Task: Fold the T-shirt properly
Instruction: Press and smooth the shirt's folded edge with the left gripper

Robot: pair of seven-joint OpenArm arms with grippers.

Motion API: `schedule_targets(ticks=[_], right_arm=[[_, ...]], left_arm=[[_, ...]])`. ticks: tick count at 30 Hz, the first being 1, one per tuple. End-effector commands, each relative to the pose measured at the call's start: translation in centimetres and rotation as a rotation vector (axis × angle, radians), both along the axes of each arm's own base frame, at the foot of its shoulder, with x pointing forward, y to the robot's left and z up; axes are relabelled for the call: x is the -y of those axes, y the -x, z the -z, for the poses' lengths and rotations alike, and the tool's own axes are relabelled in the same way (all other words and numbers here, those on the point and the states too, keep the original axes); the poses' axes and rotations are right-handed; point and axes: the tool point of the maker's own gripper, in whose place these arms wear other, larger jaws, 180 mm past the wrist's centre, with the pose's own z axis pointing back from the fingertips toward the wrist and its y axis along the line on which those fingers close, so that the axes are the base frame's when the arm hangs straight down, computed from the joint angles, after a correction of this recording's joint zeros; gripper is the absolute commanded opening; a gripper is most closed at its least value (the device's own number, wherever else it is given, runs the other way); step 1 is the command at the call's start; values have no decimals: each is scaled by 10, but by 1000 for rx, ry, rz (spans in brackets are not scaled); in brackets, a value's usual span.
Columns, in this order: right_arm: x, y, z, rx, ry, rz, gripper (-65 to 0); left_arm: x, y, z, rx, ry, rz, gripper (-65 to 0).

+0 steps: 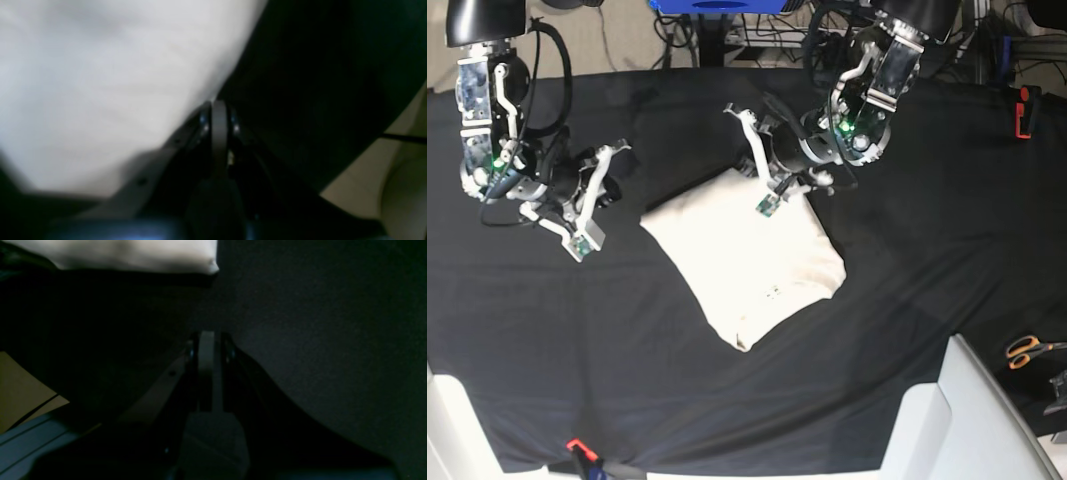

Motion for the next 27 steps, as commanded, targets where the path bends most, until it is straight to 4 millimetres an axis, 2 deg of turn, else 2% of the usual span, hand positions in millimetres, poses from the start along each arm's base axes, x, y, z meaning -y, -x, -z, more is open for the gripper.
schedule_targets(ticks=[1,5,7,9,14,16,24,27], right_arm=[[-1,-12,-12,47,-20,2,-612],[-2,-11,-12,46,-21,1,-612],[-2,-11,-12,46,-21,1,-612],[-2,-11,-11,43,-20,0,-612],[-2,-10,-11,42,-20,0,-612],[-2,-10,-11,42,-20,0,-612],[-2,-12,-11,45,-20,1,-612],[-2,-13,-12,47,-21,1,-612]], left_arm=[[18,-15,-28,80,73,16,-650],[30,-27,-53,140,117,12,-650],[32,-33,-55,151,120,4,-650],[25,-43,-53,154,110,-16,-650],[-2,-58,-38,128,79,-94,-650],[-6,-61,-34,118,70,-104,-650],[-24,-32,28,-60,-2,-128,-650],[-30,-22,38,-91,-17,-130,-650]])
